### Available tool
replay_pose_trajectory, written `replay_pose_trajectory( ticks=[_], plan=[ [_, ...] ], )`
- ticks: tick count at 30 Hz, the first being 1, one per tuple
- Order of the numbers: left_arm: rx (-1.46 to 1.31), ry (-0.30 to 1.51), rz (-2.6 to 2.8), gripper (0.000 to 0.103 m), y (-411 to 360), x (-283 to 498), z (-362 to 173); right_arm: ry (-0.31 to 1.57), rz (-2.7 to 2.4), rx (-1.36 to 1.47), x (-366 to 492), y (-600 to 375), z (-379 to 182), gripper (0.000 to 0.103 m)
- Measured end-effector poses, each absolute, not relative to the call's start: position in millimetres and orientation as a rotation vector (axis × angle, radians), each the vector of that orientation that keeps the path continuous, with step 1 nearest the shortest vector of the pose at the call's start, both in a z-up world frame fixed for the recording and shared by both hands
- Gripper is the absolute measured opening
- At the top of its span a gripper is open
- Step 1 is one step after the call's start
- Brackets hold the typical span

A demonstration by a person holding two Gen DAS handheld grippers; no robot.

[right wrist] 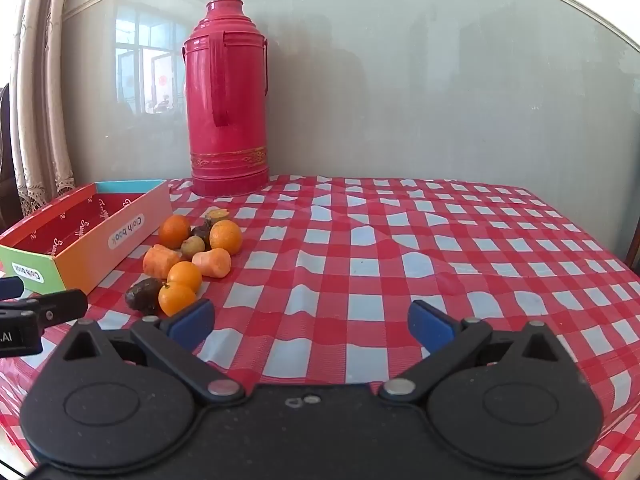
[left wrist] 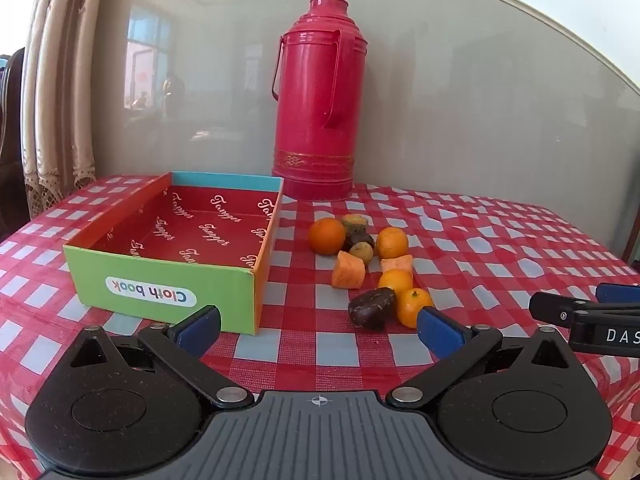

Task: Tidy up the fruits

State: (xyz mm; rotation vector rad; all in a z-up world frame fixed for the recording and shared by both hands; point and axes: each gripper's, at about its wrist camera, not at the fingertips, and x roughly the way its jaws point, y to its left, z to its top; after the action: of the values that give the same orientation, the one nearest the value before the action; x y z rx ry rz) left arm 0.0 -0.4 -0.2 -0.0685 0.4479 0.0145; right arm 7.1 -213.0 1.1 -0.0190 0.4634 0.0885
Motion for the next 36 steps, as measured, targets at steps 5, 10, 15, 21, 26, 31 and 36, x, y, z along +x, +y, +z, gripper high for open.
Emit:
replay_pose_trajectory(
  ticks=[5, 10, 15, 21, 26, 31, 36],
  plan=[
    [-0.037, 0.442, 0.017, 0.103, -5.3, -0.7, -1.2, 0.473, 0.091, -0.017, 7.8, -211.0, 1.4, 0.097],
    [-0.066, 0.451, 0.018, 0.103, 2.4, -1.5, 0.0, 0.472, 0.087, -0.02, 8.0, -208.1, 1.4, 0.097],
    [-0.065, 0.456, 0.019, 0.103, 3.8, 0.3, -2.0, 0.47, 0.085, -0.012, 5.8, -212.7, 2.3, 0.097],
    [-0.063, 0.457, 0.019, 0.103, 3.0, -0.1, -2.8, 0.471, 0.084, -0.013, 8.9, -211.5, 0.0, 0.097],
    [-0.063, 0.46, 0.017, 0.103, 2.8, 0.4, -3.0, 0.472, 0.083, -0.015, 9.3, -210.9, -0.4, 0.097],
    [-0.06, 0.459, 0.02, 0.103, 1.8, -0.2, -2.6, 0.471, 0.082, -0.015, 8.6, -211.6, -0.8, 0.097],
    [-0.06, 0.461, 0.019, 0.103, 2.1, 0.5, -3.0, 0.471, 0.083, -0.014, 8.5, -212.5, -1.4, 0.097]
  ],
)
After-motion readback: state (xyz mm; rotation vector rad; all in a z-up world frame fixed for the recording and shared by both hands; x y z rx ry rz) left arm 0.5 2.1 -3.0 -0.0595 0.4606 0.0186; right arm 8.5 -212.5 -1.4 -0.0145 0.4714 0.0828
